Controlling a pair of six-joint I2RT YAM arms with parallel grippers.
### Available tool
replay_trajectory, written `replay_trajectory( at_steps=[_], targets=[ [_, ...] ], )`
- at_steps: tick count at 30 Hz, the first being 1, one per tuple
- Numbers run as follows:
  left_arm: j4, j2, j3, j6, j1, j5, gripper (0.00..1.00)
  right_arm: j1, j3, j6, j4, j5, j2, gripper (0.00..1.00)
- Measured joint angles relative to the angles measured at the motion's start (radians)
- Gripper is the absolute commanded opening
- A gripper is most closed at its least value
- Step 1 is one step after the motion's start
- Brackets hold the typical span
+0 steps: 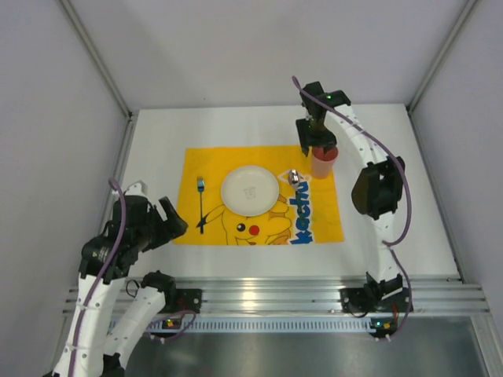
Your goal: Set the dinner table for one person
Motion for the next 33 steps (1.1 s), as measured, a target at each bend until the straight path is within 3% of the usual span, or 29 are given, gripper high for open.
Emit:
replay_trajectory(
  at_steps=[8, 9, 10, 13, 17, 21, 26, 31, 33],
  targets=[
    [0.008, 0.078, 0.019, 0.027, 0.0, -0.01, 0.89, 0.002, 0.024, 0.001, 0.001, 0.039, -0.074, 0.59],
    [0.011, 0.093, 0.024, 0.032, 0.0, -0.011, 0.89, 0.006, 0.021, 0.003, 0.009, 0.052, -0.109, 0.6],
    [0.016, 0.107, 0.028, 0.038, 0.0, -0.011, 0.9, 0.012, -0.006, 0.003, 0.046, 0.064, -0.153, 0.68],
    [0.037, 0.154, 0.04, 0.061, 0.0, -0.01, 0.9, 0.046, -0.25, 0.006, 0.253, 0.055, -0.429, 0.99],
    [0.107, 0.231, 0.049, 0.099, 0.0, -0.008, 0.9, 0.097, -0.62, 0.054, 0.559, -0.021, -0.908, 1.0],
    [0.247, 0.282, 0.024, 0.14, 0.0, -0.057, 0.86, 0.097, -0.848, 0.14, 0.765, -0.071, -1.216, 1.0],
    [0.654, 0.182, -0.286, 0.245, 0.0, -0.143, 0.83, 0.097, -1.107, 0.262, 0.808, -0.158, -1.334, 1.0],
    [1.081, 0.092, -0.683, 0.38, 0.0, -0.215, 0.98, 0.097, -1.368, 0.459, 0.701, -0.224, -1.497, 1.0],
    [1.212, 0.087, -0.789, 0.417, 0.008, -0.245, 0.98, 0.097, -1.388, 0.533, 0.601, -0.19, -1.604, 1.0]
  ],
)
